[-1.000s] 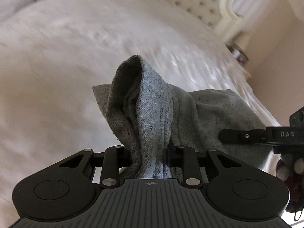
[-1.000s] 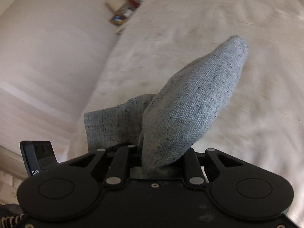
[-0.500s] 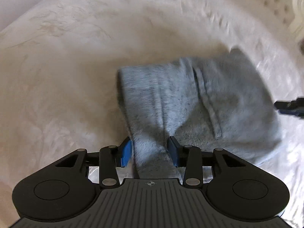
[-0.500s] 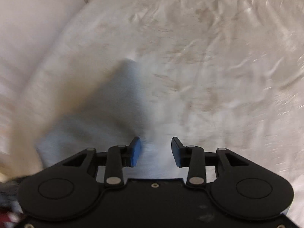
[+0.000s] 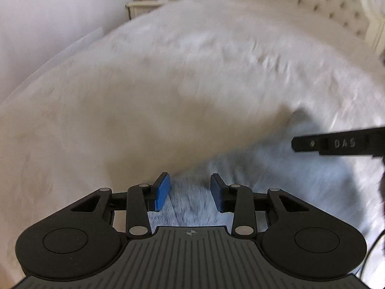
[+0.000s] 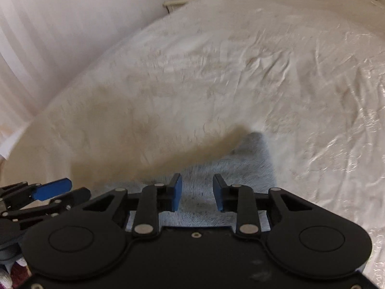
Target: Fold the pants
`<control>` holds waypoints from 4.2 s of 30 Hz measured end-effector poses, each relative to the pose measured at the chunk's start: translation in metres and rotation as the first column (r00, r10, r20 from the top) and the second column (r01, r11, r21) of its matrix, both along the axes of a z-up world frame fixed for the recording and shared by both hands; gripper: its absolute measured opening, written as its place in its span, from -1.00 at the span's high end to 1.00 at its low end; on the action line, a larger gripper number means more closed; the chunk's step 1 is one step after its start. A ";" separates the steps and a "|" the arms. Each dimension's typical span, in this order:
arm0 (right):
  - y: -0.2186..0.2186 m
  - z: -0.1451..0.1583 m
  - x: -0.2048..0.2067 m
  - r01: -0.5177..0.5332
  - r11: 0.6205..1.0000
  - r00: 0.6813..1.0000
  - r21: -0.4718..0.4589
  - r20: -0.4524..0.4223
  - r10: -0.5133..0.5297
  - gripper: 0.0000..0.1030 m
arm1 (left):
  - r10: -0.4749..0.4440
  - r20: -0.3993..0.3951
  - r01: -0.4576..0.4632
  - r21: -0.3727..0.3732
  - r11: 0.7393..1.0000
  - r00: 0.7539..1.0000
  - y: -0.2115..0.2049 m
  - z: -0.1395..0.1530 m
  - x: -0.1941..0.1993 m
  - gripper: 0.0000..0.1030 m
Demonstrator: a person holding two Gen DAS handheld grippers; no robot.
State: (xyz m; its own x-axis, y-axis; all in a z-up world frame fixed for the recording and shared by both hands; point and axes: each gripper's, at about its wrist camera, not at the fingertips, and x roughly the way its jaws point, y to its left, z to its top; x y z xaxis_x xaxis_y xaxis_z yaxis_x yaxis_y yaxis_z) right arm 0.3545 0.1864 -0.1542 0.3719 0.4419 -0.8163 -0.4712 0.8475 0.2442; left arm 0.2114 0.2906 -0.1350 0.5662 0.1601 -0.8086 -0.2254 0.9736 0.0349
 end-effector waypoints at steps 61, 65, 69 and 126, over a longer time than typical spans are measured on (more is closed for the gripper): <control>-0.183 0.155 -0.221 0.012 0.987 0.977 0.162 0.209 -0.046 -1.00 | 0.258 0.118 -0.256 -0.028 0.966 0.959 -0.102 0.132 -0.163 -0.16; -0.193 0.156 -0.235 0.045 0.988 0.983 0.146 0.168 -0.070 -1.00 | 0.265 0.150 -0.270 0.012 0.963 0.953 -0.120 0.147 -0.182 -0.27; -0.201 0.158 -0.261 0.044 0.989 0.981 0.143 0.180 -0.070 -1.00 | 0.281 0.143 -0.284 -0.004 0.959 0.949 -0.130 0.153 -0.196 -0.29; -0.216 0.159 -0.320 0.069 0.993 0.982 0.099 0.170 -0.085 -1.00 | 0.279 0.075 -0.281 0.010 0.960 0.957 -0.163 0.147 -0.245 -0.29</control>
State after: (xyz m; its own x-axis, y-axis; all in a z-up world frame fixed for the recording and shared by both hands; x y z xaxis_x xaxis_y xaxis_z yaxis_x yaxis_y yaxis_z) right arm 0.0344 -0.0293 0.0048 0.5401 0.4764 -0.6938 -0.4471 0.8608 0.2430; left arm -0.0339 0.1275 0.0122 0.5527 0.3366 -0.7623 -0.4915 0.8704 0.0281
